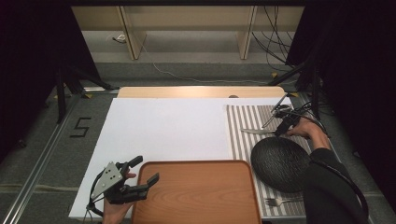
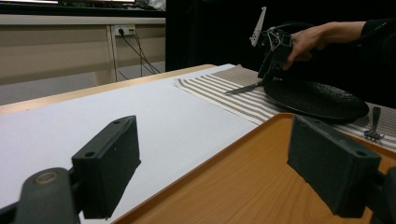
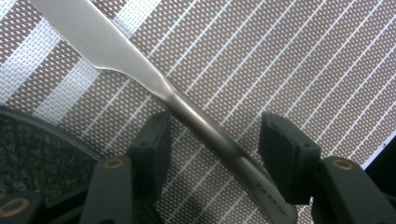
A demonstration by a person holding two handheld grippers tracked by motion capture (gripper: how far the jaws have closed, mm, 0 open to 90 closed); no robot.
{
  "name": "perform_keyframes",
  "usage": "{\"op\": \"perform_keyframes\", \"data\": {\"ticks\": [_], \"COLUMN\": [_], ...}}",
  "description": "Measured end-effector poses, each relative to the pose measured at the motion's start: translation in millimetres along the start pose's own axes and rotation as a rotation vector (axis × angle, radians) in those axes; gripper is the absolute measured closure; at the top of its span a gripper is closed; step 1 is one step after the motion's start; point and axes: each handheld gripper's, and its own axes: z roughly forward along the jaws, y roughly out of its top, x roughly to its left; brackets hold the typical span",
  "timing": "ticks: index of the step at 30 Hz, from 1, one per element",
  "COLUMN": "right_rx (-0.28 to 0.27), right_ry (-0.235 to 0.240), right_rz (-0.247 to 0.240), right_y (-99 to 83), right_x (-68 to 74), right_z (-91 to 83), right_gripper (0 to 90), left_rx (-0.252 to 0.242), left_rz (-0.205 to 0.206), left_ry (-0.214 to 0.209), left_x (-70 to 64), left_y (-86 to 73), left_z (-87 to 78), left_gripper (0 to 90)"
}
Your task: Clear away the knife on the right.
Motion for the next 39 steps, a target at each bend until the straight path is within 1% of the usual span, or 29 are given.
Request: {"op": "perform_keyframes", "data": {"ticks": [4, 9, 10, 13, 16, 17, 20, 21, 27, 28, 29, 31, 35, 36, 37, 39], "right_rx": [0.006, 0.008, 0.008, 0.01, 0.01, 0.025, 0.026, 0.022, 0.02, 0.023, 0.014, 0.015, 0.018, 0.018, 0.023, 0.023], "right_ry": [0.001, 0.013, 0.012, 0.009, 0.015, 0.016, 0.019, 0.023, 0.036, 0.039, 0.043, 0.045, 0.06, 0.06, 0.06, 0.062], "right_rz": [-0.011, -0.006, -0.015, -0.02, -0.022, -0.027, -0.024, -0.027, -0.026, -0.028, -0.035, -0.041, -0.042, -0.042, -0.057, -0.058], "right_y": [0.6, 0.9, 1.2, 1.4, 2.1, 2.9, 2.9, 2.7, 2.4, 2.6, 2.4, 2.5, 2.7, 2.7, 3.0, 3.2], "right_x": [0.6, 1.6, 1.5, 1.8, 2.4, 2.4, 2.5, 2.7, 3.7, 4.0, 4.7, 4.7, 5.7, 5.7, 5.7, 6.3], "right_z": [-0.5, -0.6, -0.4, -0.4, -0.3, -1.3, -1.3, -1.2, -1.3, -1.5, -0.9, -1.1, -1.4, -1.4, -1.6, -1.5], "right_gripper": [47.5, 51.1, 51.7, 52.2, 54.6, 55.1, 55.9, 58.1, 63.0, 64.2, 66.5, 67.6, 72.7, 72.7, 74.1, 75.1], "left_rx": [0.001, 0.001, 0.0, 0.0, 0.0, 0.0, 0.0, 0.0, 0.0, 0.001, 0.0, 0.001, 0.0, -0.001, -0.001, 0.0], "left_rz": [0.002, 0.001, 0.002, 0.002, 0.001, 0.001, 0.001, 0.001, 0.002, 0.002, 0.0, 0.001, 0.001, -0.001, -0.002, 0.0], "left_ry": [0.0, -0.001, -0.001, -0.001, -0.001, -0.001, -0.001, -0.002, -0.002, -0.001, -0.002, -0.002, -0.002, -0.002, -0.002, -0.002], "left_x": [-0.4, -0.6, -1.0, -1.3, -1.0, -1.0, -1.1, -1.1, -1.3, -1.3, -1.3, -1.3, -1.4, -1.3, -1.2, -1.2], "left_y": [0.1, 0.1, 0.2, 0.5, 0.2, 0.2, 0.4, 0.5, 0.2, 0.3, 0.3, 0.2, 0.2, 0.1, 0.1, 0.0], "left_z": [0.0, -0.1, -0.1, -0.3, -0.1, -0.1, -0.2, -0.3, -0.2, -0.1, 0.0, -0.1, 0.0, 0.0, 0.1, 0.1], "left_gripper": [16.8, 16.8, 16.8, 16.9, 16.9, 16.9, 16.9, 16.9, 17.0, 17.0, 17.0, 17.0, 17.0, 17.0, 17.0, 17.0]}}
